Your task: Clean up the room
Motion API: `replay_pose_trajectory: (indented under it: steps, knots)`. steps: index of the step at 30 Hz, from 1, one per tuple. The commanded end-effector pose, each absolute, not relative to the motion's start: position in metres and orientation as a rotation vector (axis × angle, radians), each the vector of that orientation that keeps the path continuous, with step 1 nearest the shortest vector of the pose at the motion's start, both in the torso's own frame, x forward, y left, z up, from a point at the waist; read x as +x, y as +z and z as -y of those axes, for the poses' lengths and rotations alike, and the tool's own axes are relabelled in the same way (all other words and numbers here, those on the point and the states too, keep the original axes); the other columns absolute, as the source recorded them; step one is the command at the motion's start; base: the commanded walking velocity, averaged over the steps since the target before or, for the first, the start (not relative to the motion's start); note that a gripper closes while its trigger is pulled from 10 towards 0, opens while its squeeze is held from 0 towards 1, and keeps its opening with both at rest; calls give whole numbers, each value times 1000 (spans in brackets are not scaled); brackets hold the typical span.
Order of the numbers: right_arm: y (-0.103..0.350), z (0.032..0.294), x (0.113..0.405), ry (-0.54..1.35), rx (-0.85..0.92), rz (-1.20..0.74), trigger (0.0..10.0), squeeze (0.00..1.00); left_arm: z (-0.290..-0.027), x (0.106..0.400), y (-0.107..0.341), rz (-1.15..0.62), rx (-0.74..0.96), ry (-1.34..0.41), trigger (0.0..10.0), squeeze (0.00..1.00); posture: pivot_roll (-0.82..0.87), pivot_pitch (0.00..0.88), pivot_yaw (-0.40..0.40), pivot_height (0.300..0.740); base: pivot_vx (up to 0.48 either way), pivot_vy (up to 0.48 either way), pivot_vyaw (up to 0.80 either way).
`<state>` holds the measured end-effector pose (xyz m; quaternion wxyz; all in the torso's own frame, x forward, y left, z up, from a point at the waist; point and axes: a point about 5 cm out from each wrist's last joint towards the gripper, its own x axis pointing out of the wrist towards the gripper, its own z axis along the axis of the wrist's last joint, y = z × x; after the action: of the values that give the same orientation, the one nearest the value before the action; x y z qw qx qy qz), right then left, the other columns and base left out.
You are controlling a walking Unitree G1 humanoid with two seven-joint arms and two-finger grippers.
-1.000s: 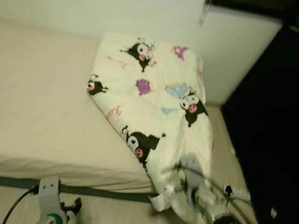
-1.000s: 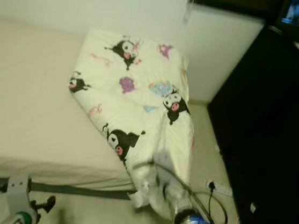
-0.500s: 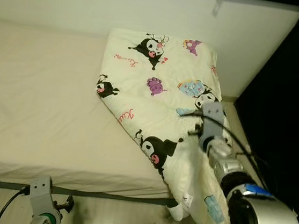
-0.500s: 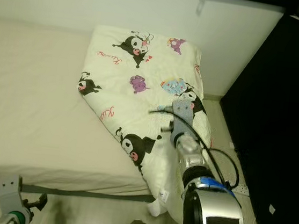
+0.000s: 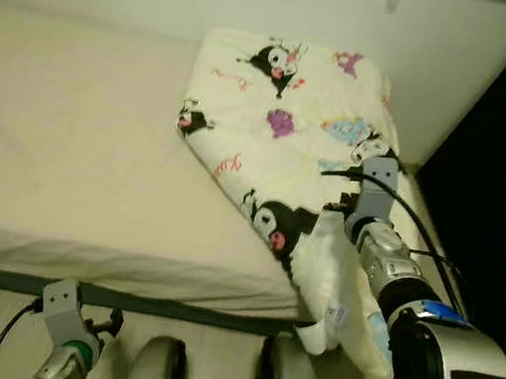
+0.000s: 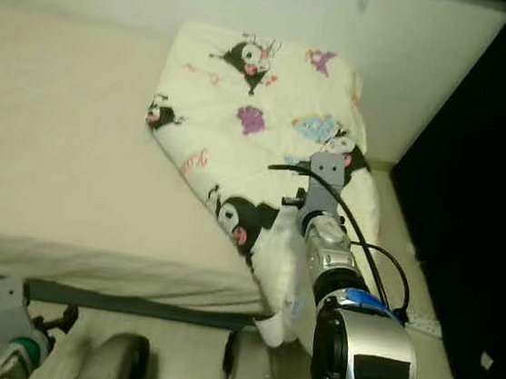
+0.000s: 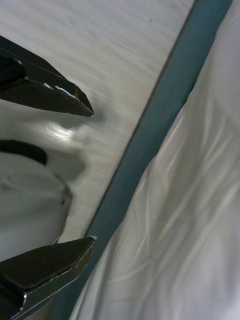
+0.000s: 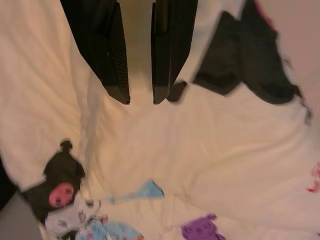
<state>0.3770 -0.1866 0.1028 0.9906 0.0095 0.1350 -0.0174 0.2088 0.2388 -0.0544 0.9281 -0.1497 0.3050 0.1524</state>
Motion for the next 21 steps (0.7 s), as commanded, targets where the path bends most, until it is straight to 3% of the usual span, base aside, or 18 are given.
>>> replay_pose_trajectory:
  steps: [1, 2, 13, 21]
  knots:
    - [107, 195, 378, -56, 61, -258, 10000, 835, -236, 210, -54, -618, -309, 299, 10000, 0, -49, 12, -3, 570, 0, 0, 0]
    - [116, 200, 381, -69, 82, -225, 10000, 1000, -236, 212, -53, -610, -306, 290, 10000, 0, -54, 20, 3, 565, 0, 0, 0]
    - [178, 228, 397, -129, 87, 15, 10000, 1000, -233, 213, -53, -609, -296, 260, 10000, 0, -62, 39, 8, 530, 0, 0, 0]
    - [170, 238, 392, -146, 192, 16, 10000, 1000, -233, 206, -57, -627, -286, 254, 10000, 0, -63, 53, 10, 530, 0, 0, 0]
